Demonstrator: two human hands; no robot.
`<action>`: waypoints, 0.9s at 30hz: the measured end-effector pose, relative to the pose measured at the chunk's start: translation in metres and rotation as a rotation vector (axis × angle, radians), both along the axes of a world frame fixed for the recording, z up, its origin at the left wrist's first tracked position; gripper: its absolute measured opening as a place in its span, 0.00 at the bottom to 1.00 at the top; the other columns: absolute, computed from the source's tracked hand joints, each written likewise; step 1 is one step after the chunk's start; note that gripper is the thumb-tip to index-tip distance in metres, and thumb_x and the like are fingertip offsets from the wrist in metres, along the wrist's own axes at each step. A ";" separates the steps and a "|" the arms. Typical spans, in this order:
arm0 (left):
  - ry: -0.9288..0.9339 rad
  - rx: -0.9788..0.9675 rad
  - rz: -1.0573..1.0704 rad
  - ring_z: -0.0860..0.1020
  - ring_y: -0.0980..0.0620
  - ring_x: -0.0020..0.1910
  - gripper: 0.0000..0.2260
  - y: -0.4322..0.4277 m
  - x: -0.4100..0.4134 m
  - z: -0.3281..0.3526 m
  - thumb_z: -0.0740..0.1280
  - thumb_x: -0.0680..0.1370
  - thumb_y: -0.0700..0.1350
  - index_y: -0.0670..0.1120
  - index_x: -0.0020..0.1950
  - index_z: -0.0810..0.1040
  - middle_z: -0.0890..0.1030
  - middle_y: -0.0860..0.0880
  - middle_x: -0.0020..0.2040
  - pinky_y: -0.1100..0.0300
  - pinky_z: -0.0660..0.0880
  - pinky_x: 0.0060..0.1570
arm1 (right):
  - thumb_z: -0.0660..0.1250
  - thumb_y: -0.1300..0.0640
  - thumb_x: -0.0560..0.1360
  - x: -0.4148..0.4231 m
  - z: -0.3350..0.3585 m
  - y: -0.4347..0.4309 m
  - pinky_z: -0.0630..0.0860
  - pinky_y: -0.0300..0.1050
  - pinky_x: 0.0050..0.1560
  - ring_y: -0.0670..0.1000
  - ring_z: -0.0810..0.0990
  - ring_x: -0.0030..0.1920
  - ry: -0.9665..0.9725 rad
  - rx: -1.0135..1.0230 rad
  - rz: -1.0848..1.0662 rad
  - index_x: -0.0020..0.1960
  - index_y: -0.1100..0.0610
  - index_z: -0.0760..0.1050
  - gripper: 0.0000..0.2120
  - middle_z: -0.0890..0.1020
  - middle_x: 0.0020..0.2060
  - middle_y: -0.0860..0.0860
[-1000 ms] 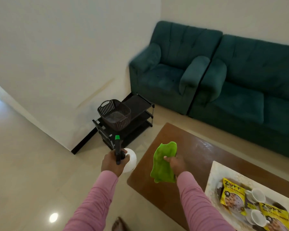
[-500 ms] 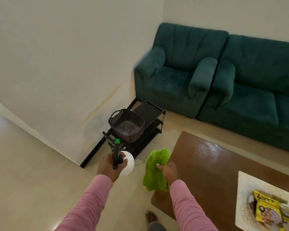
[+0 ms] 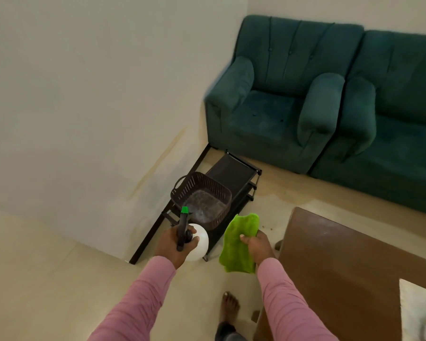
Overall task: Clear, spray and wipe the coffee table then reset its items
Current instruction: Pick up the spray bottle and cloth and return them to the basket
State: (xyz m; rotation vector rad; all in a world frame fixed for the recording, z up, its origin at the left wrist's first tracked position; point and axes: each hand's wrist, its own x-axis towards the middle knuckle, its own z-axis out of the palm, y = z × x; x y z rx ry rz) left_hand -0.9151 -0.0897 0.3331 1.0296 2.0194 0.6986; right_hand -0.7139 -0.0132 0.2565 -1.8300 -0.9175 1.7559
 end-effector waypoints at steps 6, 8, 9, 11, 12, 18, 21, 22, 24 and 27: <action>-0.013 -0.028 -0.004 0.78 0.44 0.52 0.08 0.057 -0.043 -0.001 0.74 0.73 0.42 0.50 0.50 0.80 0.81 0.46 0.50 0.57 0.72 0.53 | 0.67 0.61 0.75 -0.044 -0.008 0.057 0.72 0.63 0.62 0.61 0.79 0.55 0.017 -0.010 0.001 0.59 0.56 0.76 0.13 0.81 0.55 0.58; -0.007 -0.030 -0.009 0.78 0.43 0.54 0.09 0.074 -0.057 -0.003 0.75 0.73 0.42 0.50 0.50 0.81 0.81 0.45 0.52 0.55 0.73 0.56 | 0.68 0.61 0.75 -0.055 -0.011 0.071 0.72 0.63 0.62 0.61 0.79 0.55 0.008 -0.027 0.000 0.57 0.55 0.76 0.11 0.82 0.54 0.57; -0.002 -0.039 -0.013 0.78 0.43 0.54 0.09 0.083 -0.064 -0.006 0.75 0.72 0.42 0.50 0.50 0.81 0.82 0.45 0.53 0.55 0.73 0.56 | 0.68 0.60 0.74 -0.060 -0.015 0.078 0.72 0.63 0.62 0.61 0.79 0.55 -0.004 -0.024 0.000 0.57 0.56 0.76 0.12 0.82 0.54 0.57; 0.002 -0.062 -0.028 0.79 0.42 0.54 0.09 0.099 -0.078 -0.009 0.75 0.72 0.43 0.50 0.50 0.81 0.82 0.45 0.52 0.56 0.72 0.55 | 0.68 0.60 0.74 -0.068 -0.020 0.089 0.72 0.63 0.63 0.61 0.79 0.55 -0.033 -0.033 -0.009 0.59 0.57 0.76 0.14 0.81 0.54 0.57; 0.003 -0.072 -0.041 0.79 0.42 0.54 0.09 0.107 -0.086 -0.011 0.75 0.73 0.43 0.50 0.51 0.81 0.82 0.46 0.51 0.57 0.72 0.55 | 0.68 0.61 0.74 -0.073 -0.021 0.095 0.72 0.62 0.63 0.61 0.79 0.55 -0.038 -0.043 -0.021 0.60 0.57 0.76 0.14 0.81 0.54 0.58; -0.019 -0.139 -0.136 0.76 0.42 0.59 0.12 0.168 -0.135 -0.033 0.74 0.74 0.44 0.48 0.56 0.81 0.80 0.44 0.58 0.51 0.73 0.60 | 0.67 0.62 0.76 -0.111 -0.022 0.127 0.71 0.60 0.63 0.59 0.77 0.54 -0.084 -0.062 -0.120 0.59 0.57 0.74 0.12 0.79 0.53 0.57; -0.046 -0.177 -0.212 0.76 0.40 0.61 0.14 0.198 -0.158 -0.055 0.74 0.74 0.46 0.49 0.58 0.80 0.80 0.44 0.59 0.46 0.74 0.64 | 0.67 0.63 0.75 -0.130 -0.035 0.135 0.73 0.62 0.61 0.62 0.79 0.54 -0.120 -0.097 -0.207 0.59 0.58 0.76 0.13 0.81 0.54 0.60; -0.054 -0.193 -0.245 0.76 0.41 0.62 0.14 0.209 -0.166 -0.065 0.73 0.74 0.46 0.48 0.59 0.80 0.80 0.44 0.59 0.47 0.73 0.64 | 0.68 0.63 0.75 -0.136 -0.047 0.137 0.74 0.63 0.60 0.62 0.79 0.54 -0.141 -0.119 -0.234 0.58 0.57 0.76 0.13 0.81 0.54 0.60; -0.063 -0.223 -0.313 0.75 0.41 0.62 0.15 0.232 -0.177 -0.086 0.73 0.75 0.45 0.46 0.61 0.79 0.80 0.44 0.60 0.51 0.71 0.63 | 0.69 0.63 0.74 -0.146 -0.062 0.139 0.74 0.64 0.59 0.62 0.80 0.54 -0.182 -0.163 -0.290 0.56 0.53 0.75 0.12 0.81 0.55 0.60; -0.086 -0.258 -0.409 0.75 0.42 0.63 0.13 0.260 -0.187 -0.120 0.72 0.75 0.45 0.49 0.59 0.79 0.78 0.45 0.60 0.50 0.73 0.63 | 0.68 0.64 0.75 -0.162 -0.078 0.147 0.74 0.63 0.60 0.61 0.79 0.54 -0.185 -0.216 -0.359 0.57 0.54 0.73 0.13 0.80 0.54 0.58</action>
